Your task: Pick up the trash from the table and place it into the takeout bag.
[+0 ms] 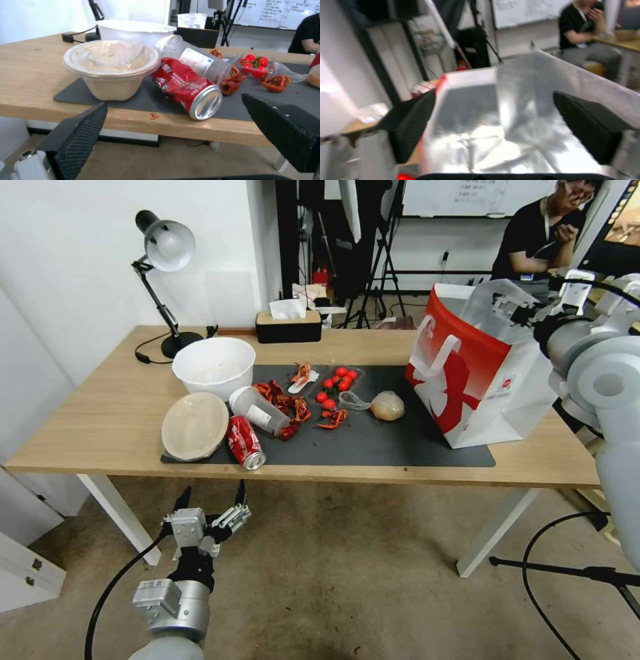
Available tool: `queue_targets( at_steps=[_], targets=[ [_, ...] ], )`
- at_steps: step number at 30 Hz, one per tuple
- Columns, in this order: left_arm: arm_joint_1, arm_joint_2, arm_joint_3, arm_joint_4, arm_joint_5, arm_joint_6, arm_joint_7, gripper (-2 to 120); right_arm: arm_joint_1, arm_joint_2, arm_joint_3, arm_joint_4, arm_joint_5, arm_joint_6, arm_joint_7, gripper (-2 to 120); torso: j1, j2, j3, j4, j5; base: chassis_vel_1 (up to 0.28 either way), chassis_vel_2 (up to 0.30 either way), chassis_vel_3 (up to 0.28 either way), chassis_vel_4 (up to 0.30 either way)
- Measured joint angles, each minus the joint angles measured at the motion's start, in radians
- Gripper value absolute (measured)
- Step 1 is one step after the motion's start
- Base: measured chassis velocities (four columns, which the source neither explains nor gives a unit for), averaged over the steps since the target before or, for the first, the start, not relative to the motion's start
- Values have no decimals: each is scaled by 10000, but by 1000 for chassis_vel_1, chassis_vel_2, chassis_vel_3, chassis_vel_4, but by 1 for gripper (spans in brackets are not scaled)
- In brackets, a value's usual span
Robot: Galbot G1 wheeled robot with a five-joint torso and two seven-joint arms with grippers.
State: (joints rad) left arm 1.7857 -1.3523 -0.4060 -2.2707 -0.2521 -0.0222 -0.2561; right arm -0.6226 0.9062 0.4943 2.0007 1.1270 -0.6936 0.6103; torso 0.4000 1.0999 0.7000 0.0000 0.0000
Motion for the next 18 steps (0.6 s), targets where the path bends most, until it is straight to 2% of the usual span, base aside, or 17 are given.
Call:
queue_targets(
  at_steps=[1, 3, 8, 11, 14, 16, 17, 18],
  targets=[
    [0, 0, 0, 0, 0, 0, 0, 100, 0, 0, 0, 0, 0, 0, 0, 90, 0, 0, 0, 0, 0, 0, 0, 0, 0],
    [-8, -29, 17, 28, -13, -29, 95, 100, -398, 6, 72, 413, -430, 676, -979, 99, 0, 0, -1, -1, -1, 0, 0, 0, 0],
    [11, 1, -23, 41, -22, -34, 231, 100, -888, -105, 116, 800, -708, 1253, -1941, 100, 0, 1, -1, 0, -1, 0, 0, 0, 0],
    [-12, 27, -66, 86, -70, -32, 308, 100, -2219, -223, 137, 1502, -1712, 2074, -3275, 100, 0, 1, -1, 0, -1, 0, 0, 0, 0],
    [-29, 40, -75, 103, -99, -35, 351, 100, -2935, -240, 250, 1789, -2193, 2487, -3890, 100, 0, 1, -1, -1, -1, 0, 0, 0, 0],
    [-31, 77, -76, 122, -140, -47, 424, 100, -3877, -250, 407, 2056, -3001, 3261, -4660, 100, 0, 0, -1, -1, 0, 0, 0, 0, 0],
    [-31, 77, -76, 122, -140, -47, 424, 100, -3877, -250, 407, 2056, -3001, 3261, -4660, 100, 0, 0, -1, -1, 0, 0, 0, 0, 0],
    [-33, 99, -77, 141, -161, -58, 471, 100, -4306, -233, 499, 2150, -3418, 3655, -5002, 100, 0, 1, -1, -1, 0, 0, 0, 0, 0]
  ],
)
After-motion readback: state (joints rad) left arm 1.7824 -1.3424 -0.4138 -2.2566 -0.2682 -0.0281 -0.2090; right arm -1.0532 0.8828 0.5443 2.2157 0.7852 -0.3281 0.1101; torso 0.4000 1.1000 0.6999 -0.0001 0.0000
